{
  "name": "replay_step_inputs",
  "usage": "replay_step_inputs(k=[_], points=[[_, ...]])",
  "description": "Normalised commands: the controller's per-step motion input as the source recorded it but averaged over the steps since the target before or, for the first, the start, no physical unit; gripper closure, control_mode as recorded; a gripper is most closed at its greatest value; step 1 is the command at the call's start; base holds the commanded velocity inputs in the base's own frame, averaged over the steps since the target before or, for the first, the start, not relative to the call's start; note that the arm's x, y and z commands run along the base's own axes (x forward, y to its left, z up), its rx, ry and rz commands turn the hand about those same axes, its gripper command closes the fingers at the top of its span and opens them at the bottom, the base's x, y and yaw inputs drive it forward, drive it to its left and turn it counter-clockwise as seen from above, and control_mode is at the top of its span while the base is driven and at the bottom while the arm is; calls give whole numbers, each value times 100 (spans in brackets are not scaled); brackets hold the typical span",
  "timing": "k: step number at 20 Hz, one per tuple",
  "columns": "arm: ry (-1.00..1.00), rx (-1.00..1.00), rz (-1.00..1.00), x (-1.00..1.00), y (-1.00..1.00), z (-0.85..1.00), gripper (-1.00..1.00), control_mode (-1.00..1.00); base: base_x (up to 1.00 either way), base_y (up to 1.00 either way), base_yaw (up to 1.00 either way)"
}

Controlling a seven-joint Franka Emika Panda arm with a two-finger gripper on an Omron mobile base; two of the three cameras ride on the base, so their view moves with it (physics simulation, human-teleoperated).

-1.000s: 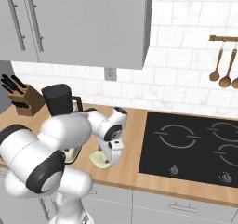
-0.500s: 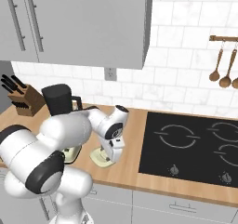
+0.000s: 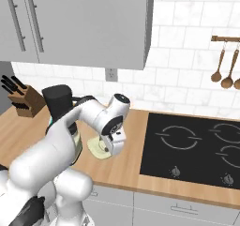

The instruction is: Close the lid blender by securely placing the lid on top.

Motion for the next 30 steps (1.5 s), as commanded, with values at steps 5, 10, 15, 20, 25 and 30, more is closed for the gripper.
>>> replay_step_inputs(k=[5,10,15,20,25,30], points=[[-19,-1,0,-48,1,87,100,-100,0,0,0],[-16,-5,0,-23,14,87,100,-100,0,0,0],[-16,-8,0,-6,19,89,100,-100,0,0,0],[-18,-7,0,0,25,99,100,-100,0,0,0],[-6,0,2,-3,47,59,100,-100,0,0,0],[1,0,11,0,80,26,100,-100,0,0,0]])
